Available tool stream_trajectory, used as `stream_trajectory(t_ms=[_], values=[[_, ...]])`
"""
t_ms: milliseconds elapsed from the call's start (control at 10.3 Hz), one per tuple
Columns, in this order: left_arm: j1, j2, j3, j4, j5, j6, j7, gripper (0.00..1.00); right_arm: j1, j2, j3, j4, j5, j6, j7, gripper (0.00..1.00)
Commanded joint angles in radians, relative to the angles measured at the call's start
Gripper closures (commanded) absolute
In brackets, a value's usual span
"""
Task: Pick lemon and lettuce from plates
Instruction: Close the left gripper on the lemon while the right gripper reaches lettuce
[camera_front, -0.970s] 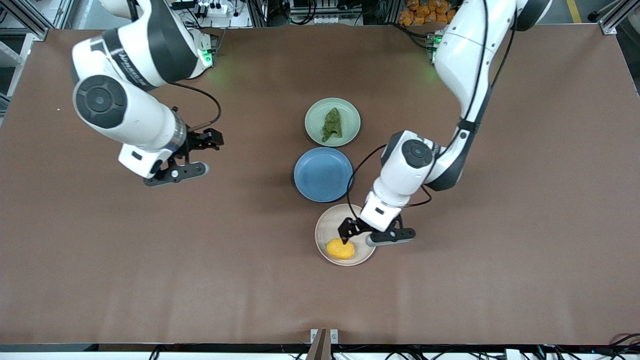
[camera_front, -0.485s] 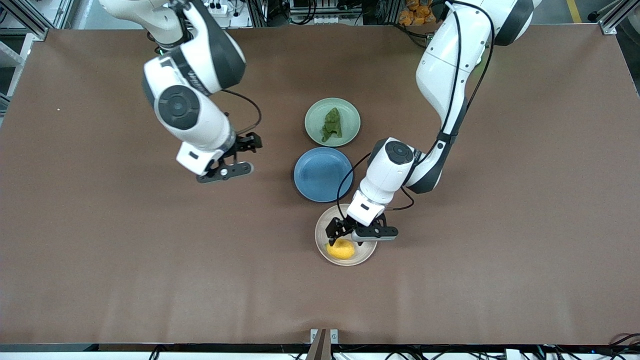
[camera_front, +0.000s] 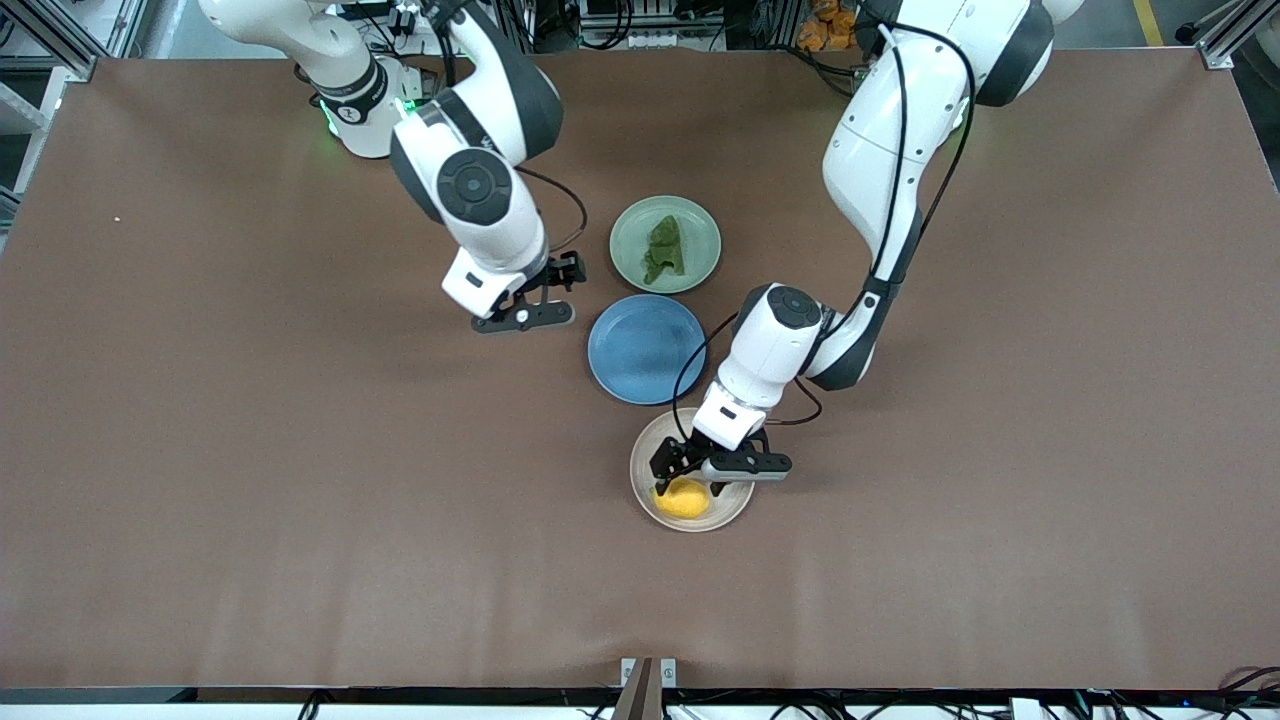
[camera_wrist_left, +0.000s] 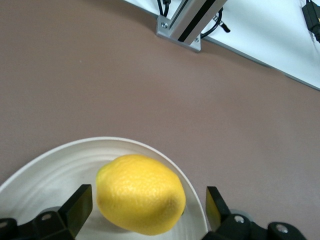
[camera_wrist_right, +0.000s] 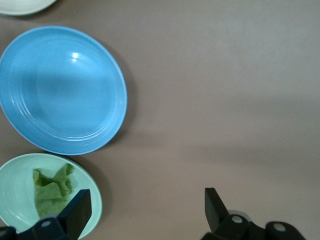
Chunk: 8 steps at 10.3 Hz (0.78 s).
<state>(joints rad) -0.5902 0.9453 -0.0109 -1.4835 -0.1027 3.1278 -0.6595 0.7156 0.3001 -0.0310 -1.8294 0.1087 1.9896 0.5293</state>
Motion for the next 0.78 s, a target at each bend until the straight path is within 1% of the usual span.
stream_trajectory(t_ms=[0, 194, 388, 582, 679], values=[[-0.01, 0.043, 0.008, 0.028, 0.024, 0.051, -0.028, 0.0, 0.089, 0.043, -0.009, -0.014, 0.022, 0.098, 0.15, 0.0], [-0.014, 0.049, 0.008, 0.028, 0.024, 0.064, -0.028, 0.0, 0.134, 0.086, -0.009, -0.013, 0.023, 0.185, 0.224, 0.0], [-0.014, 0.05, 0.008, 0.028, 0.024, 0.064, -0.028, 0.0, 0.174, 0.117, -0.009, -0.014, 0.023, 0.218, 0.261, 0.0], [-0.014, 0.05, 0.008, 0.029, 0.023, 0.066, -0.031, 0.0, 0.214, 0.152, -0.009, -0.014, 0.023, 0.277, 0.345, 0.0], [-0.014, 0.053, 0.006, 0.029, 0.021, 0.089, -0.031, 0.0, 0.231, 0.166, -0.009, -0.014, 0.023, 0.299, 0.365, 0.0]])
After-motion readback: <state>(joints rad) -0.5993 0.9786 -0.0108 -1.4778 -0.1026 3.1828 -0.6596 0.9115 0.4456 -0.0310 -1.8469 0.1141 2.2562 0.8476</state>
